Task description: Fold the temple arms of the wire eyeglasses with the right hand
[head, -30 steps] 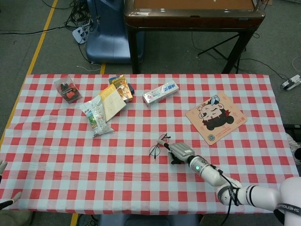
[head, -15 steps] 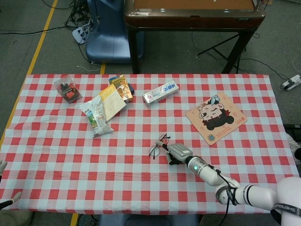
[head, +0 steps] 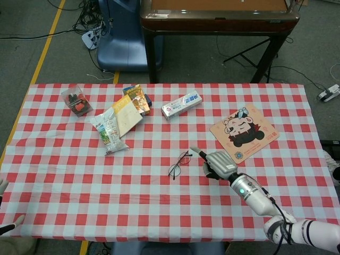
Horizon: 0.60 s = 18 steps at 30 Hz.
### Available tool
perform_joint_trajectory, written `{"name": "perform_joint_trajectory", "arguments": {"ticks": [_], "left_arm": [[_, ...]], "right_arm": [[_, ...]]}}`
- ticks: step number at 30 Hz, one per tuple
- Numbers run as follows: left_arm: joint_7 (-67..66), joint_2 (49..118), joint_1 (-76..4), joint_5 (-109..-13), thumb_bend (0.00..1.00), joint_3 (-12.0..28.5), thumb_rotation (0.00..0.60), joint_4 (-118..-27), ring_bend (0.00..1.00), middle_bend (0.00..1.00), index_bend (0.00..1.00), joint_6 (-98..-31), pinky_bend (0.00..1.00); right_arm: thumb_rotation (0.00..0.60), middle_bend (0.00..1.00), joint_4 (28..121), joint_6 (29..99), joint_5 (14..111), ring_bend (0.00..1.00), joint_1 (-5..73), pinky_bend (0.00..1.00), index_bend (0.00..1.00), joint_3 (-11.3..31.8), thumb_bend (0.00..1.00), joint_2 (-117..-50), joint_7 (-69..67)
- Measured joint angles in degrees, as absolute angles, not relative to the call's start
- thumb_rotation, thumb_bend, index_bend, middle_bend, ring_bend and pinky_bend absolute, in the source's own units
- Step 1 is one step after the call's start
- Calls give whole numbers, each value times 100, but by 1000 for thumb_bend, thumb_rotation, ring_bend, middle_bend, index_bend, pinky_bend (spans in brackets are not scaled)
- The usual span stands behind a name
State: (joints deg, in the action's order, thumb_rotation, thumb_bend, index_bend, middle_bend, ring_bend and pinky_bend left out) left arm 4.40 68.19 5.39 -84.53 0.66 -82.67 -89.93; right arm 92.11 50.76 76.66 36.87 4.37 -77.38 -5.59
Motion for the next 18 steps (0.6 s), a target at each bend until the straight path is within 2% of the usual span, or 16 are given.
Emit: {"name": "perform_joint_trajectory", "arguments": {"ticks": [3,4,6,8,12,15,18], "left_arm": [[410,6831,510,-8461,164,84,600,-8270,0,0,0,-8986,0],[398,6841,502,-8463,164,89,600,-8269,0,0,0,-8982,0],[374,6867,476,-8472,164,93,600,-8267,0,0,0,-8959,0],[337,6883,448,-8490,164,93,600,-8271,0,0,0,-8937,0],[277,6923,396,-8537,164,107,600,-8294,0,0,0,-8933,0],[227,6957,360,-8587,164,109,600,-8317,0,0,0,-8933,0],[181,6983,334,-8624,164,112,600,-8350,0,0,0,-8951,0]], "right_arm": [[600,794,9426,5773,7701,822,3338,911,0,364,576,-7525,16],[600,757,9476,5999,7707,782,3216,900,0,338,556,-7475,194],[600,658,9581,6532,7715,677,2897,839,0,264,543,-7367,575],[600,530,9658,6968,7722,540,2580,702,0,182,543,-7274,823],[600,350,9750,7764,7804,336,1893,445,0,-23,543,-7079,1027],[600,291,9712,8168,7960,261,1564,389,0,-128,543,-7003,929],[600,281,9648,8507,8118,243,1292,382,0,-194,543,-6951,857]]}}
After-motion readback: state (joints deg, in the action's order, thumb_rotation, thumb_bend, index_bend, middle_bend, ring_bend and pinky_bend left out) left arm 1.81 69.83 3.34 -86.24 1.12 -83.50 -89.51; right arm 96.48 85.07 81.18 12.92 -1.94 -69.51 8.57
